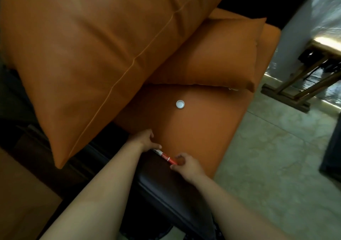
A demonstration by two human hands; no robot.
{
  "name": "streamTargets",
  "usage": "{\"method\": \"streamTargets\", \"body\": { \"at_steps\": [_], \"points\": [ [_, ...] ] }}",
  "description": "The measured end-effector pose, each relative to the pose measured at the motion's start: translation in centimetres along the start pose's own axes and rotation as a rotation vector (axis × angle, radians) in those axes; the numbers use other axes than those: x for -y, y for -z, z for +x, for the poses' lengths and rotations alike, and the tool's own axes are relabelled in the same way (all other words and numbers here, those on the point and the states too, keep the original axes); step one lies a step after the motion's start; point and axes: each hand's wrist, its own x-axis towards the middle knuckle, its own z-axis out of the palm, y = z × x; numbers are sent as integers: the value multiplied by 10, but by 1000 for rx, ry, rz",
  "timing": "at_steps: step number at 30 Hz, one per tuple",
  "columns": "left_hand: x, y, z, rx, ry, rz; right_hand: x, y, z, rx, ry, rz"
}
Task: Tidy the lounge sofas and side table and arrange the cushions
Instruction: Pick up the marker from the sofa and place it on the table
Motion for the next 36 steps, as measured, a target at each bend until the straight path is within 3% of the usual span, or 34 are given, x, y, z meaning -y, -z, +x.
{"method": "streamTargets", "body": {
  "at_steps": [5, 9, 24, 36],
  "points": [
    [0, -3, 9, 121, 51, 118, 0, -11, 7, 28, -44, 16],
    [1, -5, 17, 208, 75, 19, 2, -19, 10, 8, -61, 102],
    [-5, -4, 34, 191, 141, 47, 0, -22, 28, -57, -123, 80],
    [-5, 3, 15, 45, -46, -554, -10, -20, 15, -258, -41, 214]
  ]
}}
